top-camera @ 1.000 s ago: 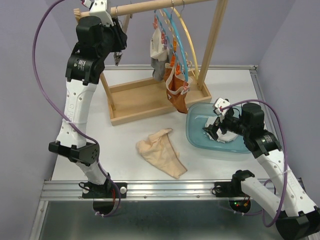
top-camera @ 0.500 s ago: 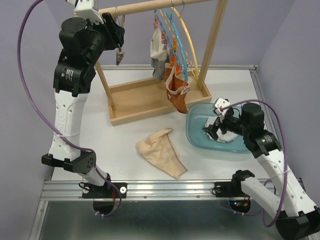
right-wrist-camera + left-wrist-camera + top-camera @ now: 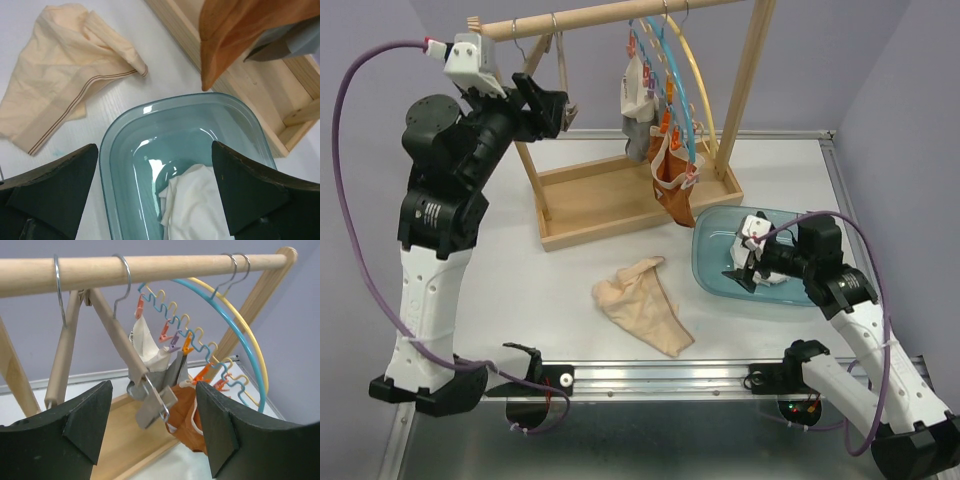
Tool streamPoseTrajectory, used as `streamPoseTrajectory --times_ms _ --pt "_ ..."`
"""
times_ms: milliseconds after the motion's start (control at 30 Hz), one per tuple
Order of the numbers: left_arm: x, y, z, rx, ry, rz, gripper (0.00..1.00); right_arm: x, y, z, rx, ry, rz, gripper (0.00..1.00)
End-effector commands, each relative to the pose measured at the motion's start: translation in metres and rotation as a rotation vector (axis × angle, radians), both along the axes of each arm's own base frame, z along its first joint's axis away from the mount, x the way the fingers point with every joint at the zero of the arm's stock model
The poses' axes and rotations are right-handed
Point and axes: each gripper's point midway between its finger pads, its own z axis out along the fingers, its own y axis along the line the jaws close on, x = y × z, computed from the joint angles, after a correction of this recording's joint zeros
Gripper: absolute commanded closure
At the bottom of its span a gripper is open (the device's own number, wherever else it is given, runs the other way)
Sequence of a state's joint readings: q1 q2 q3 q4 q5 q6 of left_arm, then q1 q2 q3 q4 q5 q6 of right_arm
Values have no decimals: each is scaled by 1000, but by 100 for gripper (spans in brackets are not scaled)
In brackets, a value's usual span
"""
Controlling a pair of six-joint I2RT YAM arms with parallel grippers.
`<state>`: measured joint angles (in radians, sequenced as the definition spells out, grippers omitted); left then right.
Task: Remove the underwear clipped to the hanger
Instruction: Place the hanger at the clothesline, then pick up the underwear from the center of the board.
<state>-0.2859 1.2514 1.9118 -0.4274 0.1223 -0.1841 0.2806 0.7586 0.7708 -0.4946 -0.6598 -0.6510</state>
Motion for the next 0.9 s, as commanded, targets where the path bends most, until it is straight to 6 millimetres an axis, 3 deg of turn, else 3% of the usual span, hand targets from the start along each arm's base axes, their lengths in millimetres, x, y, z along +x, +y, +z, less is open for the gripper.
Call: streamPoseTrajectory --times_ms 0,100,133,167,200,233,300,367,433,600,633,667,867 --pt "-41 2 19 7 -144 -59 20 -24 15 -11 -2 -19 201 0" --pt "-61 5 0 25 -152 -76 16 -46 29 -15 51 24 348 0" --pt "-61 5 -17 41 -129 -78 15 -49 31 -16 59 36 371 0" --pt "-77 9 -13 38 -162 -79 15 -51 35 -18 63 55 397 0" --pt "-83 10 -18 43 -166 -84 15 -53 37 -21 63 74 415 0" --pt "-82 10 -34 53 -141 -85 15 -52 38 -22 57 83 423 0" --pt "-103 16 -36 52 -180 -83 14 -48 44 -28 23 114 440 0" --pt "-115 20 -54 50 -189 -80 14 -44 50 -37 -21 139 446 0" --pt "-120 22 -68 52 -193 -77 14 -42 63 -52 -110 173 472 0" --pt "-119 20 -134 75 -143 -92 14 -52 103 -85 -346 166 576 0" --pt "-118 18 -143 73 -132 -101 14 -52 110 -99 -398 191 591 0" --pt "-116 16 -158 76 -117 -110 14 -48 121 -97 -423 172 599 0" --pt "-113 12 -190 59 -111 -122 14 -49 167 -137 -608 169 637 0"
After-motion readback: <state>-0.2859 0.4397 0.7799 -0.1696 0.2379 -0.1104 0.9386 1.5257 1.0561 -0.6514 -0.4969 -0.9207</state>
